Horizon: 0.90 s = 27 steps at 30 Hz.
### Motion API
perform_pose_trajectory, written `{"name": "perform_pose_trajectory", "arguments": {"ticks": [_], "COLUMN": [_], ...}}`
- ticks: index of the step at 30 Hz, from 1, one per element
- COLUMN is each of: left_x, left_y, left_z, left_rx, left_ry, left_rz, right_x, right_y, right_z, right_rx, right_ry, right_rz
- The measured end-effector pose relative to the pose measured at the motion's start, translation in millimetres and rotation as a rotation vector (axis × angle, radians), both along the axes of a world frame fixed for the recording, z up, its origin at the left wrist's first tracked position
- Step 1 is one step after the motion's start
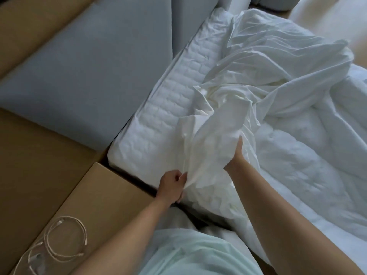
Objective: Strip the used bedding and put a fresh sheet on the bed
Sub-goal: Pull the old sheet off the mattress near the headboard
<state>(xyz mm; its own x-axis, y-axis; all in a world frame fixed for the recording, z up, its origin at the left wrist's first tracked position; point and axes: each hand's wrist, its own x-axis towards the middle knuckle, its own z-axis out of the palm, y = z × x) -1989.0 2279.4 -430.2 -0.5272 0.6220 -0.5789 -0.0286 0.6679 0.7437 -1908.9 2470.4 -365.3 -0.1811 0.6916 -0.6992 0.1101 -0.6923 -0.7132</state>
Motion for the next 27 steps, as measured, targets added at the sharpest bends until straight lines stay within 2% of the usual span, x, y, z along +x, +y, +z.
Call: {"name": "perform_pose_trajectory", "arguments": {"ticks": [2, 4, 5, 6, 8, 9, 12, 14, 17, 19, 21, 23, 27], "left_x": [15.1, 8.3, -1.9, -14.1, -29.6, -27.8, 12.4, 39.5, 62.2, 73.6, 81.6, 82.7, 76.2], "left_y": [-8.7, 1.4, 12.2, 24.1, 48.3, 58.3, 74.9, 76.2, 72.8, 67.0, 68.4, 75.0, 86.2], "left_z": [-4.5, 1.0, 7.3, 15.3, 34.7, 43.0, 54.2, 48.6, 37.8, 35.5, 37.9, 32.2, 23.2], "left_rx": [-0.183, -0.26, -0.253, -0.197, -0.042, -0.002, 0.09, 0.115, 0.058, 0.027, -0.005, -0.075, -0.117], "left_ry": [0.094, 0.16, 0.169, 0.105, -0.175, -0.267, -0.265, -0.261, -0.216, -0.183, -0.16, 0.016, 0.192], "left_rz": [-0.288, -0.36, -0.259, -0.059, 0.279, 0.279, 0.059, 0.039, -0.027, -0.045, -0.06, -0.212, -0.441], "right_x": [10.4, 26.2, 35.4, 43.7, 56.2, 61.6, 77.4, 90.6, 100.0, 96.3, 82.5, 61.9, 31.1], "right_y": [0.2, -5.6, -10.0, -13.5, -20.8, -23.9, -26.9, -20.4, -4.8, 5.0, 18.0, 33.4, 53.8], "right_z": [2.7, -0.2, -0.6, -1.2, -0.9, -1.6, -3.9, -4.8, -3.8, 0.0, 1.9, -4.0, -36.8], "right_rx": [0.224, 0.397, 0.443, 0.465, 0.489, 0.513, 0.498, 0.469, 0.389, 0.287, 0.368, 0.464, 0.396], "right_ry": [-0.123, -0.223, -0.224, -0.23, -0.215, -0.213, -0.244, -0.312, -0.519, -0.555, -0.597, -0.694, -0.877], "right_rz": [0.064, 0.155, 0.194, 0.239, 0.305, 0.331, 0.442, 0.593, 0.888, 0.909, 0.855, 0.809, 0.992]}}
